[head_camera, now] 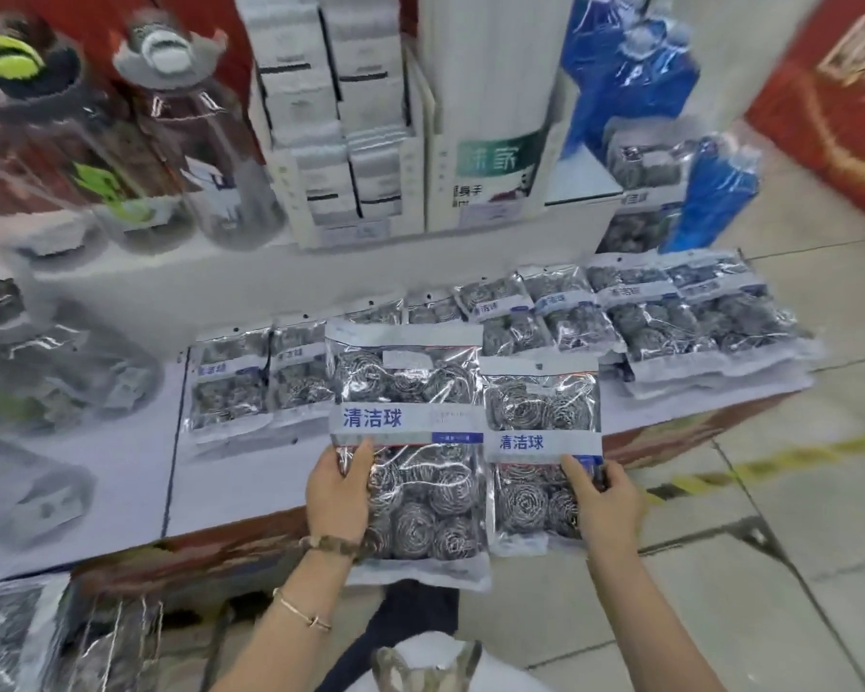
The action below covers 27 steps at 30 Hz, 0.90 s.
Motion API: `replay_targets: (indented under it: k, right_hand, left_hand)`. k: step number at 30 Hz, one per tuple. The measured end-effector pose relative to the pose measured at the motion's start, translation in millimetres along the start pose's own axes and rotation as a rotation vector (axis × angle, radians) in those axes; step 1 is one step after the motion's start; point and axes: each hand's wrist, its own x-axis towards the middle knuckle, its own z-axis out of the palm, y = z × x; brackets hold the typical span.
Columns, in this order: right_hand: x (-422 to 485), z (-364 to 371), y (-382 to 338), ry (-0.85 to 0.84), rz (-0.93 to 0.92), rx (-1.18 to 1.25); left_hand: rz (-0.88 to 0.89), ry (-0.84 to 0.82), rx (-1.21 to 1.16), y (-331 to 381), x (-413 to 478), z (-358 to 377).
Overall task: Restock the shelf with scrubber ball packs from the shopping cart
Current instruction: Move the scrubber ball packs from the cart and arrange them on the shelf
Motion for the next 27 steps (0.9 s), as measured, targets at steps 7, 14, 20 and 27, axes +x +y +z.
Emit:
replay_targets:
  k: [7, 14, 20, 27]
  right_hand:
    - [65, -21, -28, 0.126, 0.009, -0.037]
    - [112, -35, -36, 0.272, 0.079, -0.007]
    - [150, -48, -32, 0.296, 0.129, -0.006]
    - [228, -88, -32, 0.235, 0.115, 0.008]
  left_hand:
    - [0.045, -0.242, 0.020, 49, 60, 78]
    - [0.120, -0.363, 0.061, 86, 95, 138]
    - [0.147, -0.444, 0.088, 104, 100, 187]
    - [0.139, -0.380, 0.146, 132, 94, 268]
